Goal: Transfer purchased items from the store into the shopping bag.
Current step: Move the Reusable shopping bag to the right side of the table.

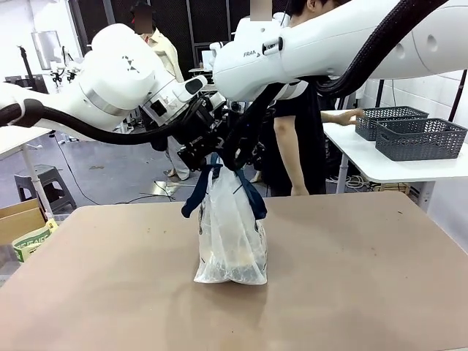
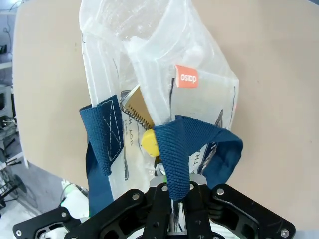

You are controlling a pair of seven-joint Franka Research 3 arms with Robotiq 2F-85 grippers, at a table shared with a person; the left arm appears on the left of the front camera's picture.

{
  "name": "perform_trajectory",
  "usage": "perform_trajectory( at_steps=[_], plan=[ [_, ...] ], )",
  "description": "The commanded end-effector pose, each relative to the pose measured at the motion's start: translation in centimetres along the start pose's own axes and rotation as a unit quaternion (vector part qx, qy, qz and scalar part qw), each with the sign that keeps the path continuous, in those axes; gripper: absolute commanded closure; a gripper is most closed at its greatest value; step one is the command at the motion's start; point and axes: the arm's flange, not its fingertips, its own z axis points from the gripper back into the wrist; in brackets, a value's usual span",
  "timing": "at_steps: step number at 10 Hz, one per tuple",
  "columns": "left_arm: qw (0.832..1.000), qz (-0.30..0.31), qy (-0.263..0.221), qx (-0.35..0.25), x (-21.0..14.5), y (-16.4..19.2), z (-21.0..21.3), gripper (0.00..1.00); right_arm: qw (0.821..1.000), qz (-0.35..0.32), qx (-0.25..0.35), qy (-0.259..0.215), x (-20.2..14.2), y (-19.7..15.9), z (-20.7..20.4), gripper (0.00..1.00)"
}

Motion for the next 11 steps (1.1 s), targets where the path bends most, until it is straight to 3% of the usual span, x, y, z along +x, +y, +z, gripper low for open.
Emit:
perform_trajectory(
  at_steps=[1,4,9,11],
  plan=[
    [1.0,-0.005,0.001,0.004,0.3,-0.35,-0.59,0.0,1.0,-0.005,0.007,0.001,0.33,-0.19,-0.8,1.0],
    [0.999,0.004,0.006,0.043,0.32,-0.36,-1.13,0.0,1.0,-0.002,0.006,0.001,0.25,-0.28,-0.71,1.0],
    [0.998,0.005,-0.017,0.062,-0.12,-0.37,-0.57,1.0,1.0,-0.005,0.008,0.0,0.19,-0.5,-0.39,1.0],
    [0.998,0.005,-0.016,0.061,-0.21,-0.3,-0.46,1.0,1.0,-0.007,0.012,0.0,0.2,-0.58,-0.21,1.0]
  ],
)
